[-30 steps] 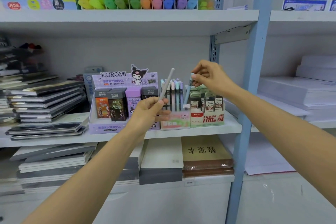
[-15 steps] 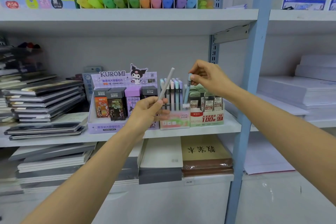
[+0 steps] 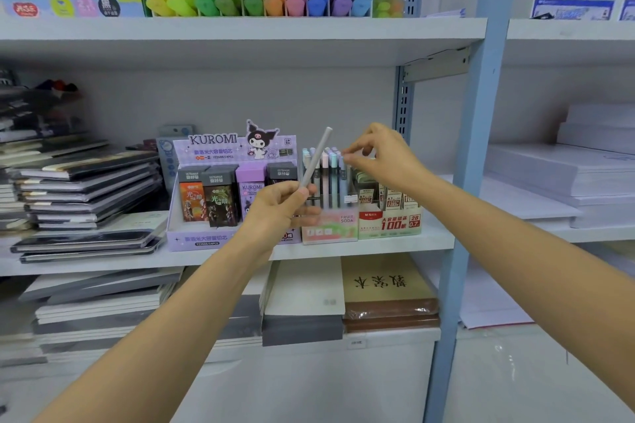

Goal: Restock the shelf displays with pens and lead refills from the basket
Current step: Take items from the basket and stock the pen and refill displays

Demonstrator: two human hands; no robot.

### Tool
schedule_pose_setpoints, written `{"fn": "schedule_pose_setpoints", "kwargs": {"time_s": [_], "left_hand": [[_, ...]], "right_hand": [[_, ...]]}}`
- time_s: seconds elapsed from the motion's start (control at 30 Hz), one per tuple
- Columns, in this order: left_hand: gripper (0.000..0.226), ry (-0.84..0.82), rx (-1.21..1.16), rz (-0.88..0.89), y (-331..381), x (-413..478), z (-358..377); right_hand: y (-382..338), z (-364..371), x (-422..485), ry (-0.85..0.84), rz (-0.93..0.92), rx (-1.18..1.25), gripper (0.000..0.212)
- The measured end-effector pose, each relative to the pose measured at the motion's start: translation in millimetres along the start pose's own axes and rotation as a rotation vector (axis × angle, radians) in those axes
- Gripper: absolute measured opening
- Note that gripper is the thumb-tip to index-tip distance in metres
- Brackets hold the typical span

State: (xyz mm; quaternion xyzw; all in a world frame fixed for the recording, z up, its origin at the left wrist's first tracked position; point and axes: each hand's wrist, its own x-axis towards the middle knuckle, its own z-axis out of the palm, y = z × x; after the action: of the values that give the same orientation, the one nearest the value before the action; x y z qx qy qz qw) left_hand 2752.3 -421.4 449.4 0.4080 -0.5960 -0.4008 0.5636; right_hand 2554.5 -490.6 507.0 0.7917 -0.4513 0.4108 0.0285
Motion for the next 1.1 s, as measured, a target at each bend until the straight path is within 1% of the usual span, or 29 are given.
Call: {"fn": "schedule_pose_setpoints", "kwargs": {"time_s": [0.03,0.07,0.13,0.2,0.27,0.3,0.4,0.5,0.57,0.63,0.67,0.7,0.77,0.83,1.03,1.1], "left_hand": [[0.016,0.003,0.011,0.012,1,-1,0],[0.016,0.004,0.03,0.027,1,-3,0],[0.016,-0.003,0.086,0.062,3,-6,1],[0.014,0.001,0.132,0.101,6,-9,1],[0.011,0.039,0.126,0.125,10,-10,-1],[0.011,0.064,0.089,0.121,12,-10,-3],[0.013,0.149,-0.122,0.063,18,-12,-6],[0.019,0.15,-0.31,0.048,21,-15,0],[0.03,0.119,-0.352,0.061,20,-17,6],[0.031,0.101,-0.301,0.07,19,-19,10],[0.027,0.099,-0.248,0.073,19,-20,11],[0.023,0.1,-0.193,0.076,19,-20,12],[0.017,0.102,-0.11,0.082,20,-21,14],[0.017,0.093,-0.049,0.095,21,-21,19],[0.023,0.061,0.04,0.143,19,-24,27],[0.015,0.013,0.07,0.147,17,-25,24]], "right_hand": [[-5,-4,-1,0.035,-0.005,0.086,0.031],[-11,-9,-2,0.048,-0.008,0.238,0.036],[-20,-16,-6,-0.037,-0.023,0.51,0.038],[-24,-17,-11,-0.153,-0.04,0.595,0.025],[-23,-17,-16,-0.192,-0.016,0.69,0.013],[-20,-17,-19,-0.2,0.011,0.747,0.012],[-12,-15,-31,-0.275,0.064,0.847,0.017],[-10,-4,-44,-0.379,0.084,0.909,0.022],[-10,1,-50,-0.431,0.072,0.906,0.022],[-11,1,-53,-0.477,0.044,0.849,0.019],[-12,-1,-53,-0.468,0.029,0.818,0.016],[-14,-2,-52,-0.423,0.023,0.802,0.015],[-19,-6,-49,-0.273,0.041,0.835,0.017],[-26,-11,-43,-0.184,0.038,0.862,0.018],[-32,-16,-38,-0.216,0.031,0.901,0.016],[-29,-20,-37,-0.189,0.058,0.959,0.016]]}}
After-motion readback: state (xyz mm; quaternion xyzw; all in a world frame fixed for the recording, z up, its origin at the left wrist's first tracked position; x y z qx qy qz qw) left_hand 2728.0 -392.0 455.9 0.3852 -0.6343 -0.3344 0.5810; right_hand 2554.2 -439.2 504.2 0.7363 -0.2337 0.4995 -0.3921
